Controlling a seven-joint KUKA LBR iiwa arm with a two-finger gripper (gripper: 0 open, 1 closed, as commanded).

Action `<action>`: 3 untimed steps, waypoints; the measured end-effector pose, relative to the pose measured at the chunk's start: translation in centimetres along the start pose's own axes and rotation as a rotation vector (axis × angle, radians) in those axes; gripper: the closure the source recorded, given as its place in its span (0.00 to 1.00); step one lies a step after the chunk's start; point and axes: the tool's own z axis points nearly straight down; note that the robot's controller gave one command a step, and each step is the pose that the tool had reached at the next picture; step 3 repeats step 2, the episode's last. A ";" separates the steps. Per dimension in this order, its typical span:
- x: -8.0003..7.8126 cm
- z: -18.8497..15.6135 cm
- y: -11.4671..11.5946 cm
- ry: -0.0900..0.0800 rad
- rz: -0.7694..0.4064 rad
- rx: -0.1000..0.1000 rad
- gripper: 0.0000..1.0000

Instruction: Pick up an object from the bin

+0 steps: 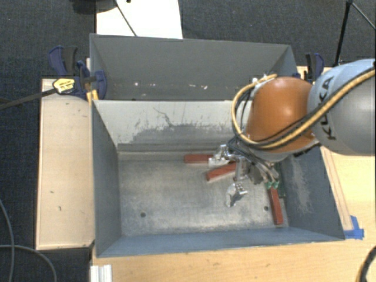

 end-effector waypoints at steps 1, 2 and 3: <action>-0.7 4.6 -1.1 0.000 0.048 0.001 0.00; -5.3 7.1 -5.7 0.000 -0.168 -0.005 1.00; -5.3 7.1 -5.7 0.000 -0.168 -0.005 1.00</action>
Offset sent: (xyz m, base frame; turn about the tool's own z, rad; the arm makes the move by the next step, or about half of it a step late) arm 0.0608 -0.0491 -0.0759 -0.1680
